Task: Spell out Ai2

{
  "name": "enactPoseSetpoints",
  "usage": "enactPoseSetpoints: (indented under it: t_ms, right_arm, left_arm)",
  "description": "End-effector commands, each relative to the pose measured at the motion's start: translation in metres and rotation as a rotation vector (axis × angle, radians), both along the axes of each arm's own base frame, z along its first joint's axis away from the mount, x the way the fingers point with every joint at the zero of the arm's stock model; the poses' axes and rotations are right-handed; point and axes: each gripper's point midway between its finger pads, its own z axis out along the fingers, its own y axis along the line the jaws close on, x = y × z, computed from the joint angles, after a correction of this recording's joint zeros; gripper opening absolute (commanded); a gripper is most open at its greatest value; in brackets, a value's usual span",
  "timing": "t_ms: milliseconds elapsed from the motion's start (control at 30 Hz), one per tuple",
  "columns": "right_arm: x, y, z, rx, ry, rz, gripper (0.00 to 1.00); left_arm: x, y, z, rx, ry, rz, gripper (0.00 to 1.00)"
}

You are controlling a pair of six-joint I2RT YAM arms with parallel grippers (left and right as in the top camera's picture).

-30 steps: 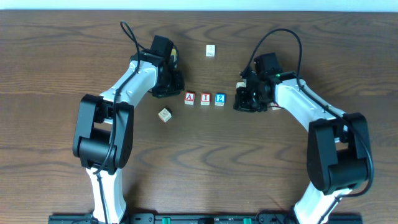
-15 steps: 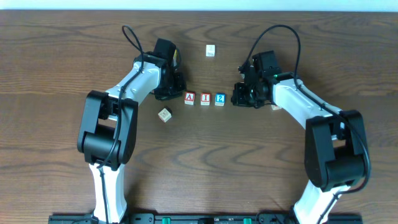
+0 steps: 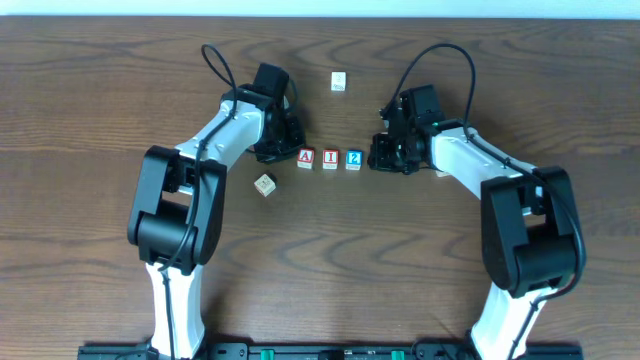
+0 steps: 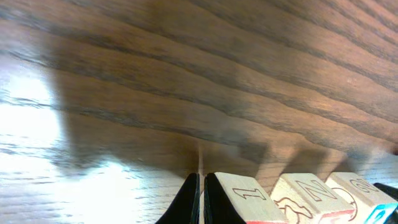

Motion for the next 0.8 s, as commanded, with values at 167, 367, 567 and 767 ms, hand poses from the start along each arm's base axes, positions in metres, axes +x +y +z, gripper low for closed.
enactPoseSetpoints:
  t_ms: [167, 367, 567, 767]
  right_arm:
    - [-0.004, 0.015, 0.0, 0.012, 0.003, 0.015, 0.01]
    - [-0.003, 0.018, 0.002, 0.028, -0.006, 0.02, 0.02]
    - [-0.002, 0.024, 0.004, 0.034, -0.022, 0.033, 0.01]
    - [-0.004, 0.031, 0.005, 0.037, -0.025, 0.044, 0.01]
  left_arm:
    - [-0.01, -0.011, -0.009, -0.007, 0.039, 0.003, 0.06]
    - [-0.009, -0.01, -0.009, -0.006, 0.045, 0.023, 0.06]
    - [-0.008, -0.008, -0.011, 0.012, 0.055, 0.082, 0.06]
    - [-0.013, -0.017, -0.012, 0.033, 0.066, 0.104, 0.06]
